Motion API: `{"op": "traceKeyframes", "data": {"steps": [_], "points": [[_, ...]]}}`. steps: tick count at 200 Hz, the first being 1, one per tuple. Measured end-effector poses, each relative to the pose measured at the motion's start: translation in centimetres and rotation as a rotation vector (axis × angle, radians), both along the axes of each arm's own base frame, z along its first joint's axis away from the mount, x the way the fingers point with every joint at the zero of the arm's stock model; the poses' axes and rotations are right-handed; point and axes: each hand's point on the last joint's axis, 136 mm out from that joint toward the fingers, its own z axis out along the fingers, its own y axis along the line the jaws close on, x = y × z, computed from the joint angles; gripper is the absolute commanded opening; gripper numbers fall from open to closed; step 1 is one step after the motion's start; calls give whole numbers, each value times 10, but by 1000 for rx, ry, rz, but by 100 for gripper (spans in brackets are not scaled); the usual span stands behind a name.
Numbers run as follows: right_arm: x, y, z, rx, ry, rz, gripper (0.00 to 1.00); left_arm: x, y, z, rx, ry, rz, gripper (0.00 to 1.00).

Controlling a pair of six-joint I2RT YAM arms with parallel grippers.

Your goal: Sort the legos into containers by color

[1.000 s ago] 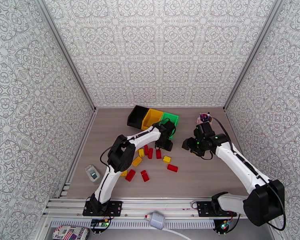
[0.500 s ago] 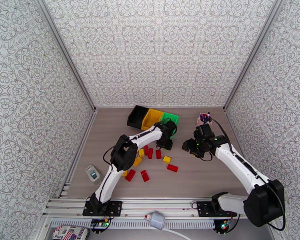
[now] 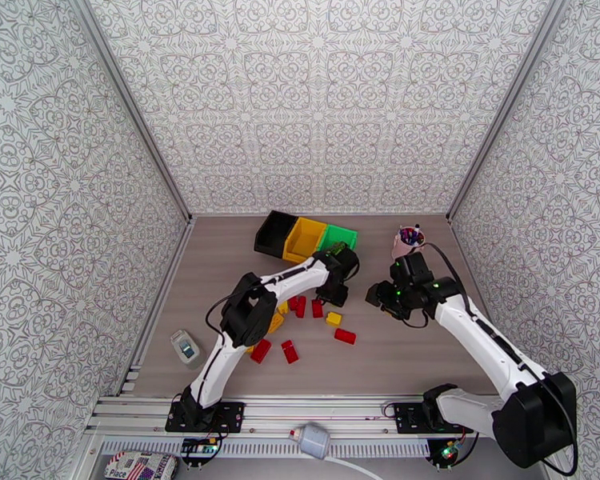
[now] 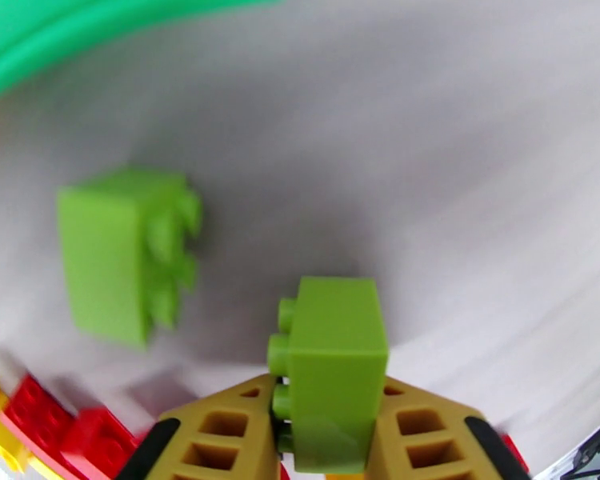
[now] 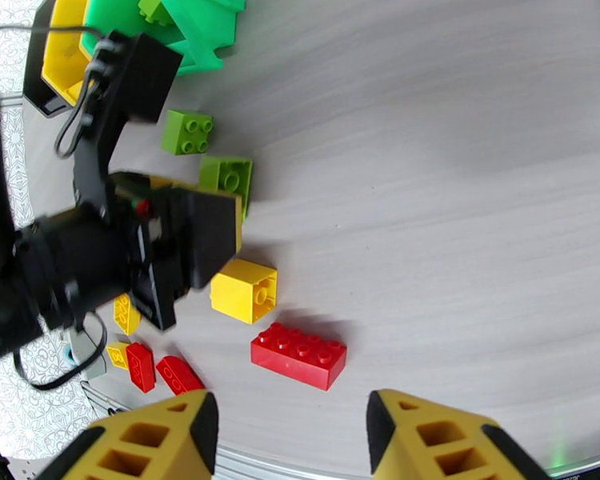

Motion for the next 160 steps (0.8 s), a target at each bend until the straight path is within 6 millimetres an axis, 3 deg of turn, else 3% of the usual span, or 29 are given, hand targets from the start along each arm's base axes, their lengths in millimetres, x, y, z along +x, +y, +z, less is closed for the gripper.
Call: {"op": "traceKeyframes", "data": {"steps": [46, 94, 126, 160], "points": [[-1, 5, -8, 32, 12, 3, 55, -9, -6, 52, -122, -55, 33, 29], [12, 21, -18, 95, 35, 20, 49, -2, -11, 94, -247, -96, 80, 29], [24, 28, -21, 102, 53, 29, 49, 19, 1, 103, -295, -93, 145, 29], [41, 35, -10, 122, 19, 36, 49, 58, 25, 125, -355, -123, 236, 30]]}}
